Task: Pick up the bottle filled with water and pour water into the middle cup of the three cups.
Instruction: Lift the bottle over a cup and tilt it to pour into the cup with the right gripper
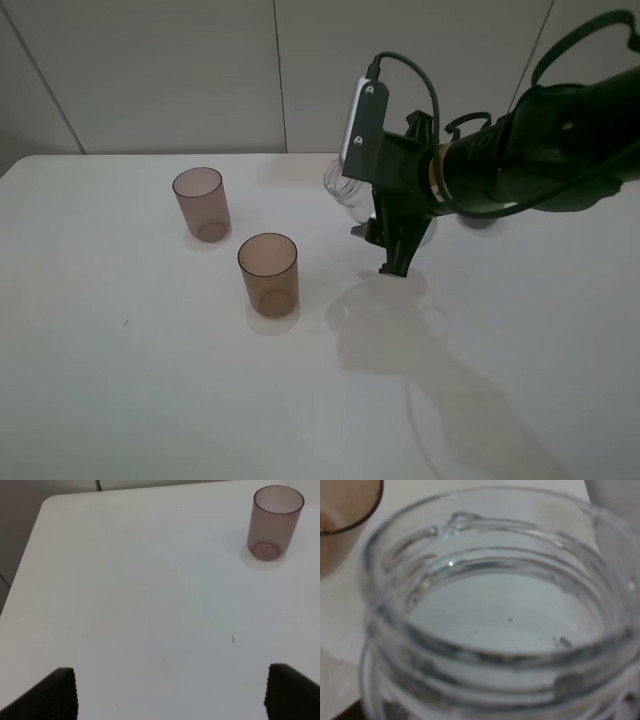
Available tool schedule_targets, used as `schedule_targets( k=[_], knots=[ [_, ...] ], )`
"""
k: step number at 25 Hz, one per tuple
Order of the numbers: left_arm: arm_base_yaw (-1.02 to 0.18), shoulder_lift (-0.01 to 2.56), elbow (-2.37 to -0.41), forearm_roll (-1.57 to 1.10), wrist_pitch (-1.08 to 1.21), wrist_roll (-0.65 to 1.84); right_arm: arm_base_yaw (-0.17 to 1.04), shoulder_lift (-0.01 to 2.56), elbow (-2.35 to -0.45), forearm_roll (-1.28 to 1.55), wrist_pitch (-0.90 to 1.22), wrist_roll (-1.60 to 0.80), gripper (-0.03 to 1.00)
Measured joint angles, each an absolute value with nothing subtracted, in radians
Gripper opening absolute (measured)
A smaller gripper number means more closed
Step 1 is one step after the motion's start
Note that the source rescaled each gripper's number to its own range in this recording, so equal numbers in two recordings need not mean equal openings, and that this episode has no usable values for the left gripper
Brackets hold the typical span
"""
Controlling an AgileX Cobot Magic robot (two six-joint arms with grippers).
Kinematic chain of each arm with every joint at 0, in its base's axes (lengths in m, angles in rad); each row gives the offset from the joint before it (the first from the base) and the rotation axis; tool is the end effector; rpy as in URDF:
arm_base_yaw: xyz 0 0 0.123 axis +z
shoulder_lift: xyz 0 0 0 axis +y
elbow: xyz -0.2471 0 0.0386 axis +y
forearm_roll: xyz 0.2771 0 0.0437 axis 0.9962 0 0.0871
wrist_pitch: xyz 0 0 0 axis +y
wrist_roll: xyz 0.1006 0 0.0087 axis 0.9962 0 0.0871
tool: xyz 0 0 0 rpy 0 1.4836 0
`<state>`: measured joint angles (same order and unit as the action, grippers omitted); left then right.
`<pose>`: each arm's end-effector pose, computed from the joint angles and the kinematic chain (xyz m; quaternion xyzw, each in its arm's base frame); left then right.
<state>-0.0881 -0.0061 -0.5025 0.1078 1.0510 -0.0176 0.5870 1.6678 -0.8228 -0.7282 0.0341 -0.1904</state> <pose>0.0644 0.0038 0.2891 0.0278 0.8467 0.0258 0.5307 0.2931 0.1921 0.1157 -0.6280 0.6770 -0.0736 0.3767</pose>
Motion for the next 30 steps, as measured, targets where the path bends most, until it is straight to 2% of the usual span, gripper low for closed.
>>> schedule_targets(
  k=[10,20,30],
  knots=[
    [-0.088,-0.006,-0.503,0.108,1.051,-0.018,0.625,1.764,-0.946,-0.792,0.033,-0.222,0.00],
    [-0.088,-0.006,-0.503,0.108,1.051,-0.018,0.651,1.874,-1.053,-0.667,0.029,-0.529,0.00],
    [-0.088,-0.006,-0.503,0.108,1.051,-0.018,0.651,1.911,-1.057,-0.469,-0.031,-0.912,0.00]
  ],
)
